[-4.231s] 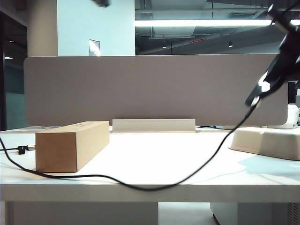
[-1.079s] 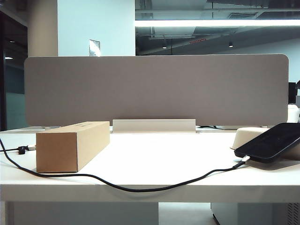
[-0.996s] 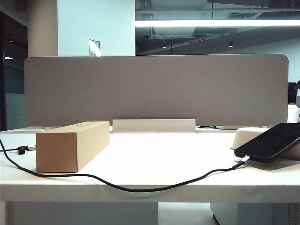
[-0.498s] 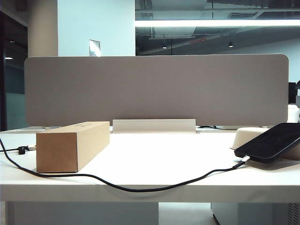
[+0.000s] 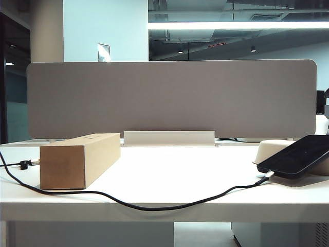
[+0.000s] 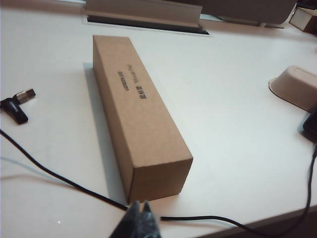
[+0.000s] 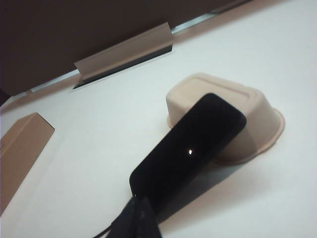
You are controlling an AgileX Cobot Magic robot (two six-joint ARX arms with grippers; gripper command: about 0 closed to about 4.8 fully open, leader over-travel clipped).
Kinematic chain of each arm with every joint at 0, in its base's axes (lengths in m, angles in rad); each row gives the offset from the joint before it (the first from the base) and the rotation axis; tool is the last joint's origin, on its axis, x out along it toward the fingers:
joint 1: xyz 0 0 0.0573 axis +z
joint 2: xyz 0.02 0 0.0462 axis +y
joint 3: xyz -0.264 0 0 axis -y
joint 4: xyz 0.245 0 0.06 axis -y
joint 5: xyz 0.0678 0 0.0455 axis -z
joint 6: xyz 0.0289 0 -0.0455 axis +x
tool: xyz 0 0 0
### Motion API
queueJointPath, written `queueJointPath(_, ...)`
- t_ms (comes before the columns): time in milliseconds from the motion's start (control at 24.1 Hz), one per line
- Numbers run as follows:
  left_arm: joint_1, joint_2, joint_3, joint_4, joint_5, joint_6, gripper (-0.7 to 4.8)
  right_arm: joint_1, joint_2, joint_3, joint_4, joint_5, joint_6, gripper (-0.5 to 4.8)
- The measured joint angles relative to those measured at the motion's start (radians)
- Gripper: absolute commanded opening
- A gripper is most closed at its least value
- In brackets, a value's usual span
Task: Pick up the charging cable and the phone, plug the charging cable into the charging port on the phone, and finally place them back on the table.
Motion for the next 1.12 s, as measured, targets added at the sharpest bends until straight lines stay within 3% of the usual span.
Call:
queueJointPath(373, 0.0, 0.0, -0.097, 0.07, -0.018, 0.1, -0.06, 0.0, -0.001, -0.103, 0.077, -0.018, 0.0, -0.05)
queueJointPath(581, 0.0, 0.0, -0.162, 0.194, -0.039, 0.123, -0.06, 0.0, -0.002, -0.126, 0.11, -0.018, -0.008, -0.05)
queueJointPath(1120, 0.0, 0.002, -0.171, 0.189, -0.057, 0.178, -0.06, 0.0, -0.002, -0.126, 0.119, -0.019, -0.023, -0.05)
